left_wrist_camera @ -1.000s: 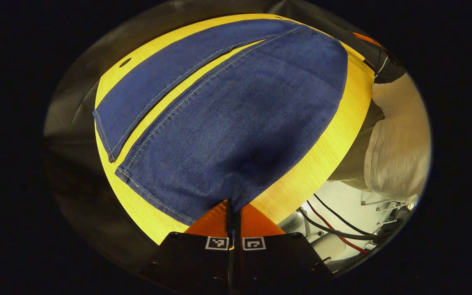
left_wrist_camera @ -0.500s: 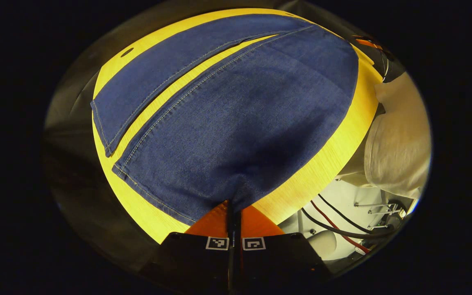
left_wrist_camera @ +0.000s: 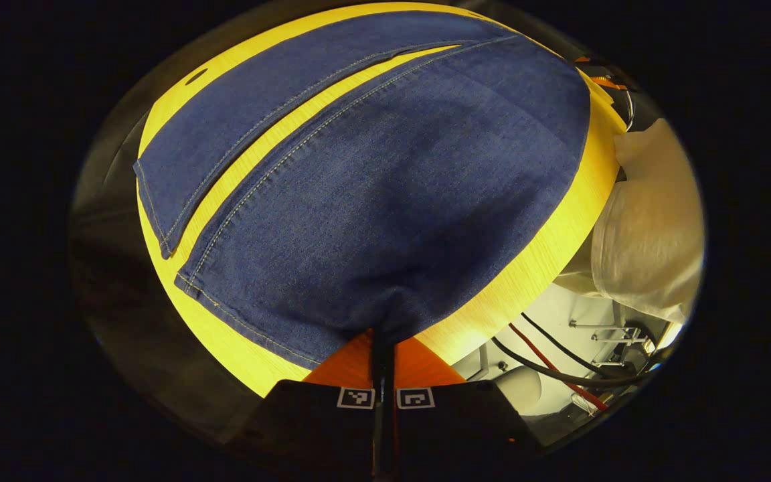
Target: Grasp the waist and the cuffs of the jeans and fold them to make the two legs overlap; first hold the waist and fold one-third of the jeans toward the cuffs, then hold the cuffs and fold the remaining one-third in the same direction to finish folding.
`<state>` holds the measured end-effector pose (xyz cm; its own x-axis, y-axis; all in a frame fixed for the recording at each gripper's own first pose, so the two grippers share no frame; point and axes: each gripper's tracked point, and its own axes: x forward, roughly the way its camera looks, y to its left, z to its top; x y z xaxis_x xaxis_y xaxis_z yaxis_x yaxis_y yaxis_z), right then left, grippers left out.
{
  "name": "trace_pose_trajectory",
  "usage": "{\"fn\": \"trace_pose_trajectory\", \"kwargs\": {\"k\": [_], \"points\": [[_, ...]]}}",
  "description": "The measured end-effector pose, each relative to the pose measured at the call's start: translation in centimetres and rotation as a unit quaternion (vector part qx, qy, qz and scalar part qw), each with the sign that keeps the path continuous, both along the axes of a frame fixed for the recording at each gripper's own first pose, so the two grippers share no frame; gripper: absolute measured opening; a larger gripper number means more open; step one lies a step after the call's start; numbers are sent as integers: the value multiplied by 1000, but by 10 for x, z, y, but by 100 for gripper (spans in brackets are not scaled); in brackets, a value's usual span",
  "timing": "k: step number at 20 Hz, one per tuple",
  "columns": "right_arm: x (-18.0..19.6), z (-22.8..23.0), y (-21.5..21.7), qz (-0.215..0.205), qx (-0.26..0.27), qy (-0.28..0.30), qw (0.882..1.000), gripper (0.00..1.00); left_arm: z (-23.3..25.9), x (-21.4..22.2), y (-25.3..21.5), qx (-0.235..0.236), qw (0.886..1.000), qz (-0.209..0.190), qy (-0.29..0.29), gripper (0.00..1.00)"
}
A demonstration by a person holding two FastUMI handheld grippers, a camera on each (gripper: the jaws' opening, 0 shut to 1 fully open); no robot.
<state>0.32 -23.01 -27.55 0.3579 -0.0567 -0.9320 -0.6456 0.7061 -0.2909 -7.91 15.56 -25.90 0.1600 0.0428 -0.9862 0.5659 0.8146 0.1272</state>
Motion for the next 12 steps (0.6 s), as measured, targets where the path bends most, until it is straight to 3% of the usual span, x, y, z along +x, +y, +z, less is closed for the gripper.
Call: {"fn": "trace_pose_trajectory", "kwargs": {"k": [5, 11, 12], "points": [[5, -19, -1, 37, -25, 29, 999, 99, -1, 0, -1, 4, 1000, -1, 7, 0], [7, -34, 1, 44, -27, 68, 996, 99, -2, -1, -2, 17, 1000, -1, -1, 0], [6, -36, 0, 42, -27, 74, 996, 94, -2, 0, -1, 18, 1000, -1, -1, 0]]}}
